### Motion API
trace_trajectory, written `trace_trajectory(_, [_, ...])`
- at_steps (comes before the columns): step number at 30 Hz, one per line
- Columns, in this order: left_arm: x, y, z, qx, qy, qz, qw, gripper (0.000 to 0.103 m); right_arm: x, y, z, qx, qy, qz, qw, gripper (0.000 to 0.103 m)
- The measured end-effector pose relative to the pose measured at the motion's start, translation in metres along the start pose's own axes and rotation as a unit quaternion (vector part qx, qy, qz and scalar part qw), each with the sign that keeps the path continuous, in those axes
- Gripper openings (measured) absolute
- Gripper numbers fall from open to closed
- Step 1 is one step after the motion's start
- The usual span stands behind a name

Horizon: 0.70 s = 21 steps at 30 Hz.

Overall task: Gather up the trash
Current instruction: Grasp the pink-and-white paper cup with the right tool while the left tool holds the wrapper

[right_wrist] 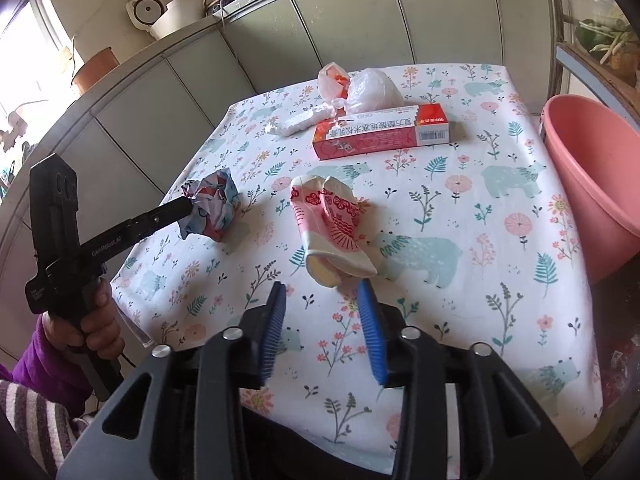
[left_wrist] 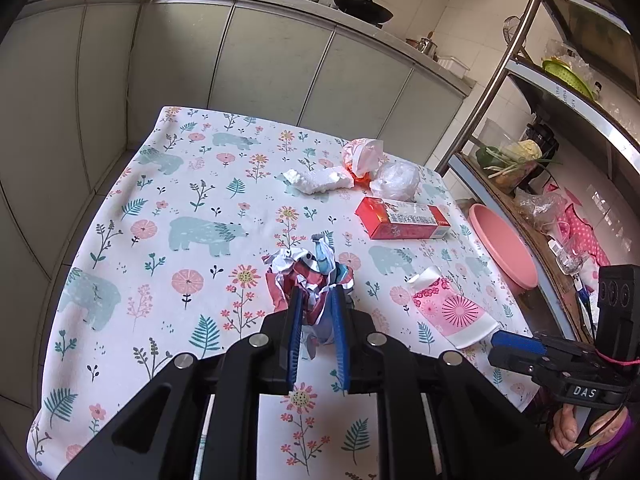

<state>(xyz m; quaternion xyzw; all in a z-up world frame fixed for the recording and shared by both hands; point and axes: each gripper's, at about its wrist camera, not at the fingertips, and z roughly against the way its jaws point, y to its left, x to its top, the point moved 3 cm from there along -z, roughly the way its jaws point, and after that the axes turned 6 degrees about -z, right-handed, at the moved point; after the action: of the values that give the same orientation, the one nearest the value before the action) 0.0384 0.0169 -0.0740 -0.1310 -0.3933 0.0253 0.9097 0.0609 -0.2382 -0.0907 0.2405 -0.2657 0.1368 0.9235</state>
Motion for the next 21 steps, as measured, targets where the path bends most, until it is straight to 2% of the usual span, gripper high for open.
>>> trace_trajectory(7, [0.000,0.000,0.000,0.001,0.001,-0.003,1.0000,0.017,0.008,0.006,0.004,-0.020,-0.020,0.029,0.999,0.046])
trace_trajectory(12, [-0.003,-0.001,0.001,0.001,0.006,0.000,1.0000,0.017,0.017,0.015,-0.008,-0.023,-0.016,0.053,0.998,0.048])
trace_trajectory(21, [-0.006,0.000,0.002,0.009,0.013,-0.001,0.9999,0.028,0.023,0.007,-0.035,-0.042,-0.009,0.046,0.998,0.048])
